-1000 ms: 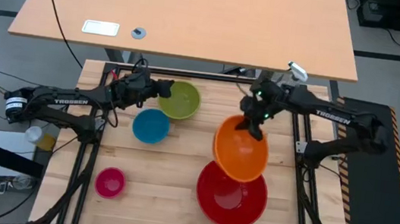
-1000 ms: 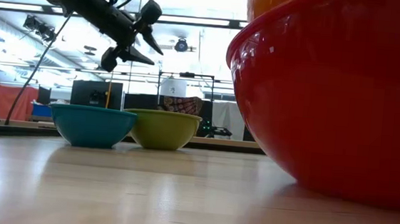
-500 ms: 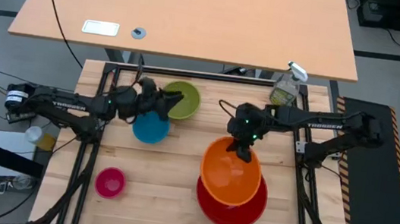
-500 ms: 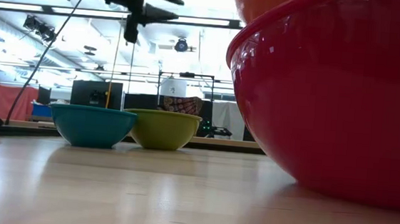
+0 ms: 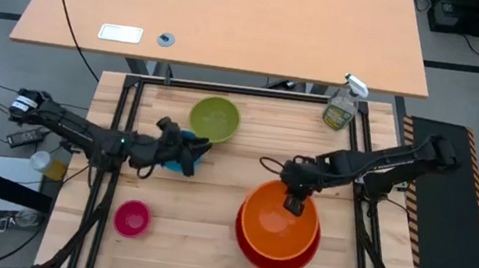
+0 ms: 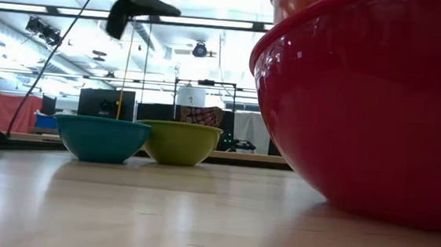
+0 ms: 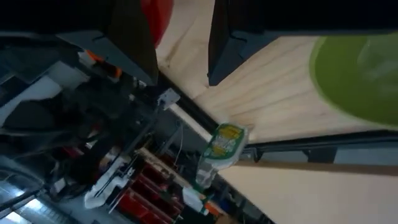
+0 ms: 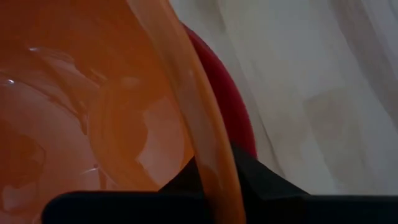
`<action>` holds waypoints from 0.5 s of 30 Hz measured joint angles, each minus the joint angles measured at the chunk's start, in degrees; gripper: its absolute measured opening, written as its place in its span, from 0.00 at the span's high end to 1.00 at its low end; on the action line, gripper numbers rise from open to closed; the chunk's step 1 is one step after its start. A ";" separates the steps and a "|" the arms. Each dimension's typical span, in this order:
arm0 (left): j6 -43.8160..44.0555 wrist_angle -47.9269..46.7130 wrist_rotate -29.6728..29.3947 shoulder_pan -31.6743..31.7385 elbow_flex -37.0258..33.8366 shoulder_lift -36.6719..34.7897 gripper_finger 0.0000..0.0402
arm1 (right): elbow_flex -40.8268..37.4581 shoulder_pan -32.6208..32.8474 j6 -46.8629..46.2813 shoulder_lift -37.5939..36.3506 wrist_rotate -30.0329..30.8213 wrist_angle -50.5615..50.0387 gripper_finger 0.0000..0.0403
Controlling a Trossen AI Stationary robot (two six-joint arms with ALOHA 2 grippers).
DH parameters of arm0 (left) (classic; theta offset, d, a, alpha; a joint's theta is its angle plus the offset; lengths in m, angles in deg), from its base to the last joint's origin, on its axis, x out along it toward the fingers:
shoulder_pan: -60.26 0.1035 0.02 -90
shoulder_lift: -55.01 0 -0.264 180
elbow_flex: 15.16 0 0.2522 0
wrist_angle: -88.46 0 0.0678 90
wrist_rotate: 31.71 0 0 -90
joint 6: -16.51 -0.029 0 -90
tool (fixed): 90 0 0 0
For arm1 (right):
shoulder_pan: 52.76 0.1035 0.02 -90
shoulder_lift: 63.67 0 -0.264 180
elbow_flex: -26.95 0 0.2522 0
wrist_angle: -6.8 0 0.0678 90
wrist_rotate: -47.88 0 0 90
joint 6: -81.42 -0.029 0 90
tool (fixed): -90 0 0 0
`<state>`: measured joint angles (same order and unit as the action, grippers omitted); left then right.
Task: Nest bowls inside each other
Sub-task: Stack the orange bowl on top of the red bowl
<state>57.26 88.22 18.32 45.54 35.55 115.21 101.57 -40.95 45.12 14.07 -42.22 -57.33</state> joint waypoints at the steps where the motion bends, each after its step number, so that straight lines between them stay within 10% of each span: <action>1: 0.70 -1.90 -1.23 -1.07 -0.02 0.07 0.64 | -0.66 0.20 -0.03 0.00 0.06 -0.15 0.91; 15: 16.00 -24.74 -4.37 -3.76 -0.07 0.11 0.64 | -6.23 0.27 -3.12 0.02 -4.02 4.51 0.89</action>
<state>73.25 63.48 13.95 41.78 35.49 115.32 95.34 -40.69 42.00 14.09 -46.24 -52.83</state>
